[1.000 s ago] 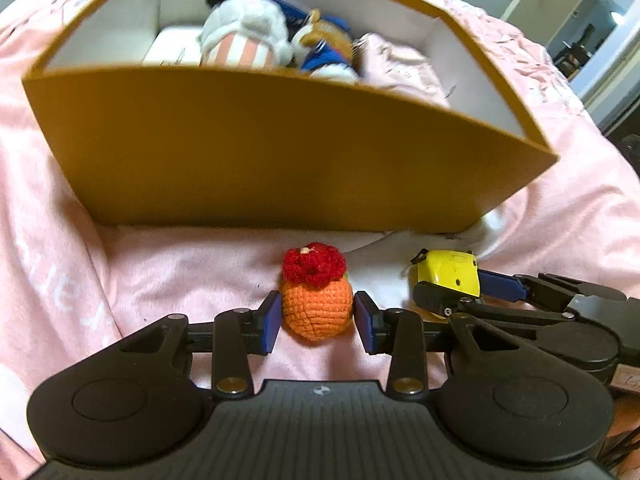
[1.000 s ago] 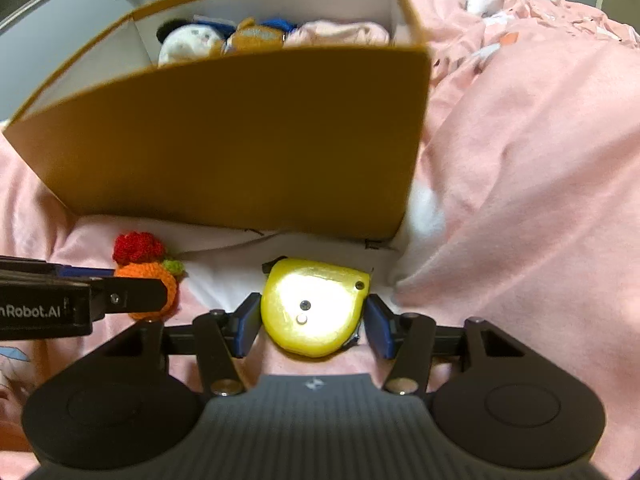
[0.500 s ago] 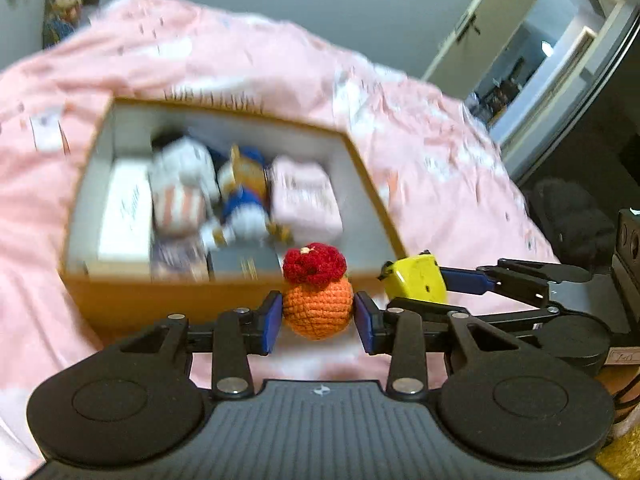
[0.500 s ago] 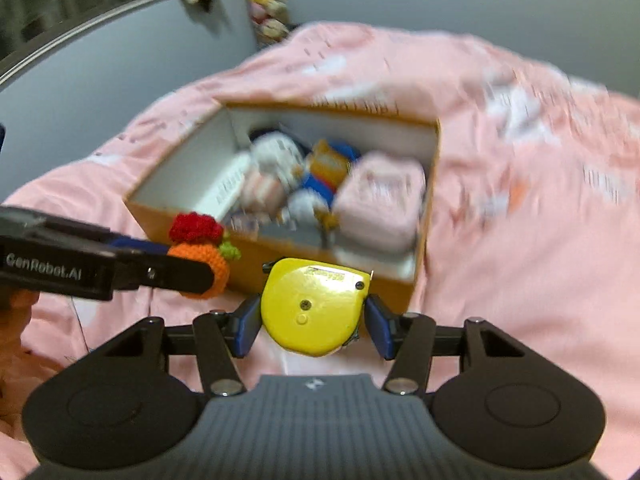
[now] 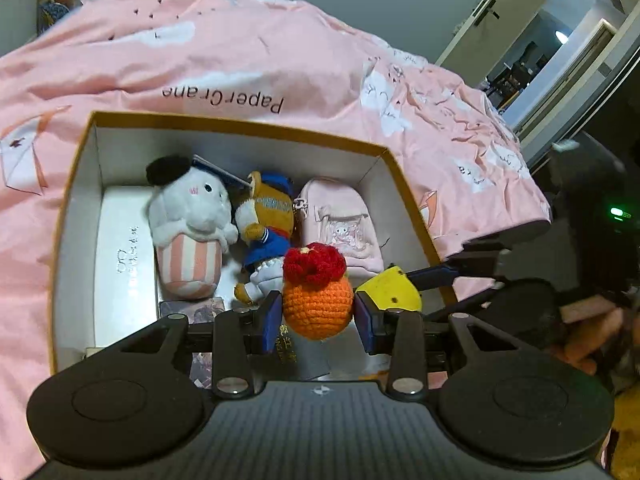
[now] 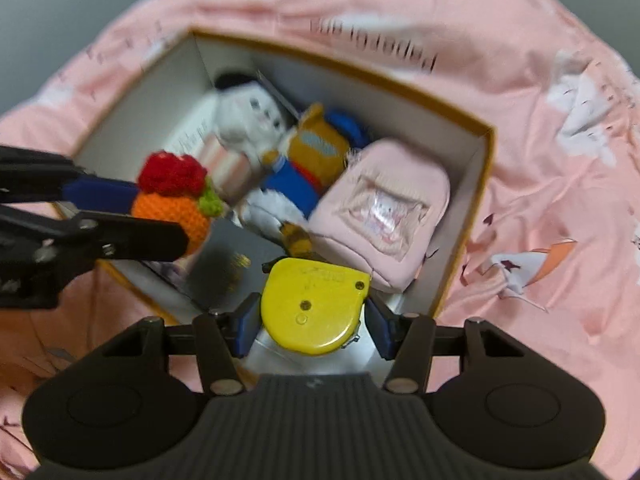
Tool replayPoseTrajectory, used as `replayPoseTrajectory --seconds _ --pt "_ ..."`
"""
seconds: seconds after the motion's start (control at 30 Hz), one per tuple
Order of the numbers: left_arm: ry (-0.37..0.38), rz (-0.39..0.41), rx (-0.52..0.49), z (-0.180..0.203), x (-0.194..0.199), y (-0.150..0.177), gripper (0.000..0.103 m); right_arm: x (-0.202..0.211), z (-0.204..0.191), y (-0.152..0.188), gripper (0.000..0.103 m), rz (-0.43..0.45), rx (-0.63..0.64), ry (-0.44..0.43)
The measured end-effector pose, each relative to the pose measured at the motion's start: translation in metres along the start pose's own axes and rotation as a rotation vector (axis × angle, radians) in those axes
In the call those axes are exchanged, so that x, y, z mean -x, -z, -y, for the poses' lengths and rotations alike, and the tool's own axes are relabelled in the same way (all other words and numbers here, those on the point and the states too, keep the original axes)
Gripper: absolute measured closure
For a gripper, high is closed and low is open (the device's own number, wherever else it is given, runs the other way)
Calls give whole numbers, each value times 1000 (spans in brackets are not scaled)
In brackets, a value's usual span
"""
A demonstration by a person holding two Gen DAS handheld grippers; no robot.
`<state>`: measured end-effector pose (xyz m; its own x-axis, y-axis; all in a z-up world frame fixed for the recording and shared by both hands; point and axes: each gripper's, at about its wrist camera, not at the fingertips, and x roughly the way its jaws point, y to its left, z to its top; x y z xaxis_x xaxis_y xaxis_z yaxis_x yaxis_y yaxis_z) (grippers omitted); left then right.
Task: Organize objects
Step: 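Lift and carry the crocheted fruit and tape measure over the orange box, then lower the crocheted fruit and tape measure into the orange box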
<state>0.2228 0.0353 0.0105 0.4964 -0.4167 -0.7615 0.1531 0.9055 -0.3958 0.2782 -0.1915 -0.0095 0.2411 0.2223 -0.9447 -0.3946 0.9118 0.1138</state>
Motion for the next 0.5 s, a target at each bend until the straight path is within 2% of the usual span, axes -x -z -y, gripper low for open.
replayPoseTrajectory --seconds 0.1,0.27,0.37,0.5 --pt "12 -14 -10 -2 -7 -3 59 -19 -3 -10 46 -110 93 11" --pt "23 -38 -8 -9 -21 -8 59 -40 -6 -29 46 -233 181 21" --pt "29 -52 -1 -12 -26 -8 59 -49 -9 -33 46 -311 180 47" --pt "28 -55 18 -18 -29 -8 59 -58 -14 -34 45 -347 139 105"
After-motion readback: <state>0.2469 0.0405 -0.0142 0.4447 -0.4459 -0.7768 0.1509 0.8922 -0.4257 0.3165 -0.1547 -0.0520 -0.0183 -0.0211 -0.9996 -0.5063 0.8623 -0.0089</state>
